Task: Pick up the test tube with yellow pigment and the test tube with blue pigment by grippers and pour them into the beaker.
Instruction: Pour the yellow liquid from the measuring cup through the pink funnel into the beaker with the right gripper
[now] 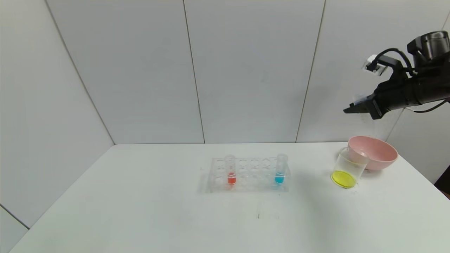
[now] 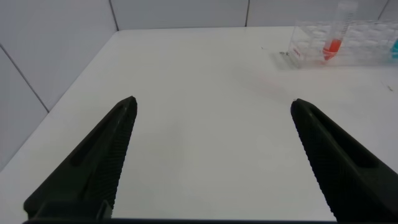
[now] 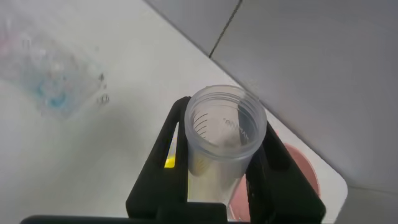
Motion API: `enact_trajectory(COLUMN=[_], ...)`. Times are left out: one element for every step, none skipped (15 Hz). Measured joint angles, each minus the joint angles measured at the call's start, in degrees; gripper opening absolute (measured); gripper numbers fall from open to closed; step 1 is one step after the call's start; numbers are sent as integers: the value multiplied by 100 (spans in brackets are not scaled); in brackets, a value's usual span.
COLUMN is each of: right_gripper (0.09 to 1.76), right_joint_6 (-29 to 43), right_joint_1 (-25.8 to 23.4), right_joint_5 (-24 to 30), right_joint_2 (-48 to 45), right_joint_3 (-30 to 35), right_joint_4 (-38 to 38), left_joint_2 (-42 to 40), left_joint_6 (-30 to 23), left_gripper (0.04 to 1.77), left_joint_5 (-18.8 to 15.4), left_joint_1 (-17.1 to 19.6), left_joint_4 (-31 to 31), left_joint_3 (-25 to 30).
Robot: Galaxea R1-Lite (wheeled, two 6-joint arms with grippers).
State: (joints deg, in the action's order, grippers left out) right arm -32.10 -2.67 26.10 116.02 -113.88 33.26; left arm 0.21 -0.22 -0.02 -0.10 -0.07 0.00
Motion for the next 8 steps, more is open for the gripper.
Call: enact_trajectory(right_gripper=[58, 58, 58, 58, 58, 58, 58, 58], right_joint_6=[475, 900, 1313, 1655, 1968, 2236, 2460, 2616], right_joint_1=[20, 35, 41, 39, 41, 46, 50, 48], right_joint_5=[34, 39, 9, -51, -133, -238, -391, -566], right_joint_2=[-59, -155, -297, -461, -640, -817, -990, -1131], right_joint_3=[140, 350, 658, 1030, 1476, 1985, 2573, 3139], right_joint_4=[-378, -690, -1068, -1492, -2035, -2725, -3568, -4417], left_joint_2=[0, 0, 0, 0, 0, 0, 0, 0], left_joint_6=[-2, 0, -2, -2, -2, 0, -2, 0], left_gripper=[176, 176, 176, 176, 176, 176, 176, 176], left_joint_5=[2, 2, 2, 2, 2, 2, 2, 2], left_joint_1=[0, 0, 0, 0, 0, 0, 0, 0], left_joint_4=[0, 0, 2, 0, 0, 0, 2, 0], left_joint_3=[0, 0, 0, 0, 0, 0, 0, 0])
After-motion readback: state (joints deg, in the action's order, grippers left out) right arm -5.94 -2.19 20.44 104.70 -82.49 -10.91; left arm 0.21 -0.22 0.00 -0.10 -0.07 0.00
